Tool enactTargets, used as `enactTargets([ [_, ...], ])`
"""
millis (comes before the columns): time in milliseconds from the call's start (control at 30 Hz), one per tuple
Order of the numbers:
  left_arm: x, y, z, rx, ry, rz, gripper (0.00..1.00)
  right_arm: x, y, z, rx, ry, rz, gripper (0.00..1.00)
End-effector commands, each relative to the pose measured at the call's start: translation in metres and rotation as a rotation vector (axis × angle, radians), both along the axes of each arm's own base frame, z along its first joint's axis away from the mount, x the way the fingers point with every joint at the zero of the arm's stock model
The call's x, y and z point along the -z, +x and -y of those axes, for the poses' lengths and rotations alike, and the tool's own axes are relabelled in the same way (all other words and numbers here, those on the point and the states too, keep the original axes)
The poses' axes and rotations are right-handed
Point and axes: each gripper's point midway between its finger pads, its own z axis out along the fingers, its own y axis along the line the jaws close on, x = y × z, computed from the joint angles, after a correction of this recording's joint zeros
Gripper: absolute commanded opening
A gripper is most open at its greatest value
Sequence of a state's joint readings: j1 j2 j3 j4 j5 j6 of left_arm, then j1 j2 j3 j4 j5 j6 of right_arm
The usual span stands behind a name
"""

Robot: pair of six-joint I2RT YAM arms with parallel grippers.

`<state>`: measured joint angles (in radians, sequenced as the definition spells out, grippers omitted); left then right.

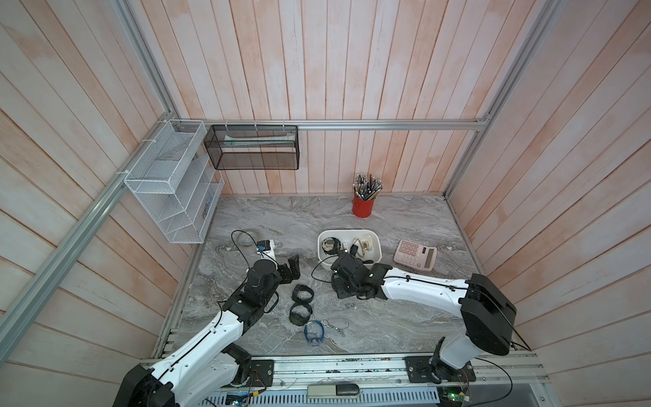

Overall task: Put the watch into the storage box
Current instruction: Pick up the watch at the center of the board, then place the watch in the storage box.

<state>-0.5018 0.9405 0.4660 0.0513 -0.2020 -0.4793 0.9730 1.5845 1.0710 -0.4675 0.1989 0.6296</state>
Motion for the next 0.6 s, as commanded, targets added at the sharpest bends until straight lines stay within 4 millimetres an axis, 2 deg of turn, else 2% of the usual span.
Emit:
enactTargets([
  [0,-0.012,0.006,0.003,0.005,-0.013,0.014,0.99,-0.040,0.027,0.028,0.029,-0.030,0.089,0.00],
  [133,-0.016,0.006,0.005,0.016,-0.022,0.006,1.00,-0.062,0.058,0.052,0.060,-0.010,0.133,0.00],
  [333,-0.020,0.011,0.003,-0.001,-0.029,0.000,1.00,-0.080,0.096,0.071,0.105,-0.006,0.208,0.00],
  [433,-0.022,0.013,0.007,0.009,-0.041,-0.005,1.00,-0.080,0.110,0.074,0.108,-0.009,0.229,0.00],
  [567,-0.021,0.014,0.008,0.004,-0.053,-0.013,1.00,-0.068,0.128,0.082,0.123,-0.003,0.212,0.00],
])
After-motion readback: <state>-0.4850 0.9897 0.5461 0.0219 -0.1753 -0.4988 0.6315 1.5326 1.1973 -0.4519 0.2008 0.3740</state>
